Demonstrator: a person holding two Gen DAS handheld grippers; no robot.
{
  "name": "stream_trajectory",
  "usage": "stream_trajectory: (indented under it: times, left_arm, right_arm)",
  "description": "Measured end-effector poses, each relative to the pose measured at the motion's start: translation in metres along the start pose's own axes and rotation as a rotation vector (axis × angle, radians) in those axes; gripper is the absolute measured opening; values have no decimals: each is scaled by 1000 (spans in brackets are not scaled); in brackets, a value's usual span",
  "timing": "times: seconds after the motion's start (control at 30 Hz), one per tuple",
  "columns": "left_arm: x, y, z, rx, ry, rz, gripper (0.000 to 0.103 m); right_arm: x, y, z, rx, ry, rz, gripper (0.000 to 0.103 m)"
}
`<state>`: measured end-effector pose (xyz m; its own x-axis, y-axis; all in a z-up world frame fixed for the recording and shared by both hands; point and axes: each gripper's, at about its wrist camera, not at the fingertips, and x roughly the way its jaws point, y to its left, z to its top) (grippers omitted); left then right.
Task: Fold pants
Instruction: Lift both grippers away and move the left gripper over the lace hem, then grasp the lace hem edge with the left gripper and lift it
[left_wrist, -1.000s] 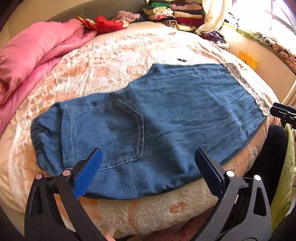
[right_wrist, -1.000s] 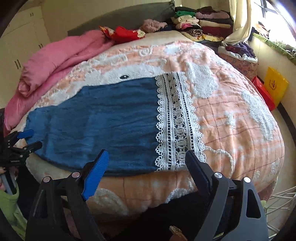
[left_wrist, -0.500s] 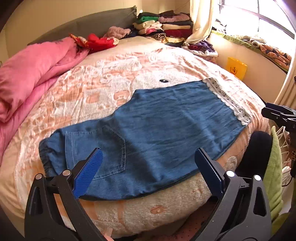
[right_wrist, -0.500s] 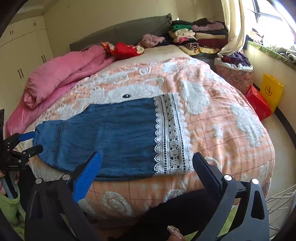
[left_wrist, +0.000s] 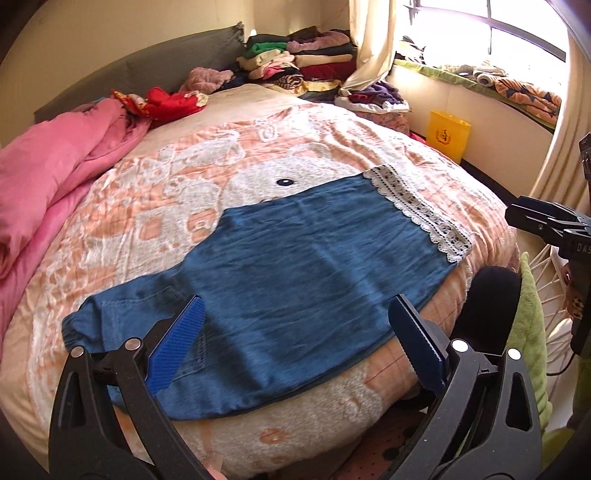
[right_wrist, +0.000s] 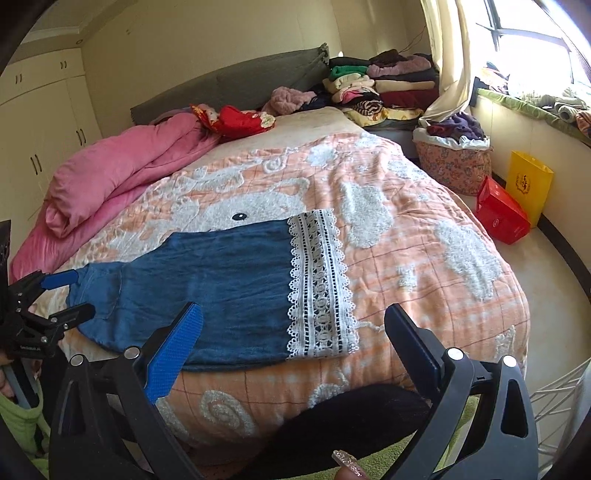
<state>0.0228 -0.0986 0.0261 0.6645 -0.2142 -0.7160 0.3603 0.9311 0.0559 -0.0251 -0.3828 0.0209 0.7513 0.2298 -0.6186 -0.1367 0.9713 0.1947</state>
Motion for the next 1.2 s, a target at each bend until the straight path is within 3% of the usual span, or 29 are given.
stream_trajectory:
  times: [0.47, 0.9, 1.2]
  left_arm:
    - [33, -30, 28, 71, 25, -47, 93]
    - [82, -33, 49, 82, 69, -100, 93]
    - [128, -26, 86, 90, 109, -143, 93]
  right_arm:
    - [15, -14, -7, 42, 32, -7, 98]
    - [44, -17, -16, 66, 99, -8, 98]
    - [63, -22, -23, 123, 147, -5, 98]
